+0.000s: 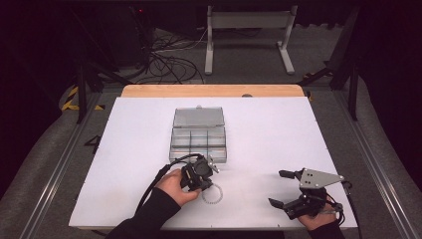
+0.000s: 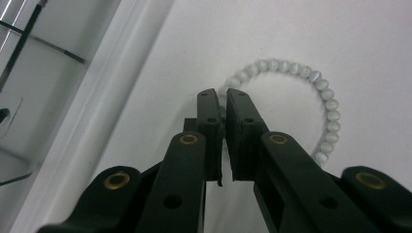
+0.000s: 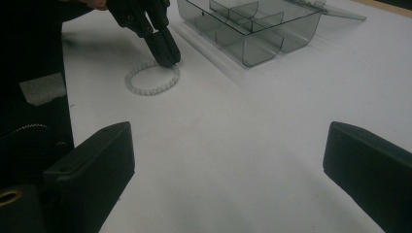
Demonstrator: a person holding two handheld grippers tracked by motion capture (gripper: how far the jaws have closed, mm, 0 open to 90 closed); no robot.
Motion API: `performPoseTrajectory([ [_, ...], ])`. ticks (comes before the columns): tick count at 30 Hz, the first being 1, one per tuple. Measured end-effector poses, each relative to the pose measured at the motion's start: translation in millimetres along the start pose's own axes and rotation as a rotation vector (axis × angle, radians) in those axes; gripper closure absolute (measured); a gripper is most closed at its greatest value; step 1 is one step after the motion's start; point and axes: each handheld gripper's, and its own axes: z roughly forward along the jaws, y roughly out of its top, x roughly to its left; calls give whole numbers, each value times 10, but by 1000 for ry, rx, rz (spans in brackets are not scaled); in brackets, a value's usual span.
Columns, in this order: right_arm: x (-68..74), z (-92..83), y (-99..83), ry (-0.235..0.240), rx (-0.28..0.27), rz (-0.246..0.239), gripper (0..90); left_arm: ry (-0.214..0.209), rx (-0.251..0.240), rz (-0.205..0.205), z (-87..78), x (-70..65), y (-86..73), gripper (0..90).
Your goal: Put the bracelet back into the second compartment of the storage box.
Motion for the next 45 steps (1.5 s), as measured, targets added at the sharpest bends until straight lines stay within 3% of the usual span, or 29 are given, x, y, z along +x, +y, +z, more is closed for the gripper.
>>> performPoseTrajectory([
  [13, 1, 4, 0, 0, 2, 0, 49, -45, -161, 33, -356, -51, -10, 849],
  [18, 2, 7, -2, 2, 2, -1, 49, -28, -207, 67, -461, -97, -7, 854],
  [33, 3, 5, -2, 1, 3, -3, 49, -10, -308, 56, -702, -48, -19, 854],
  [45, 3, 12, -3, 4, 5, -1, 49, 3, -332, 51, -795, -27, -2, 854],
])
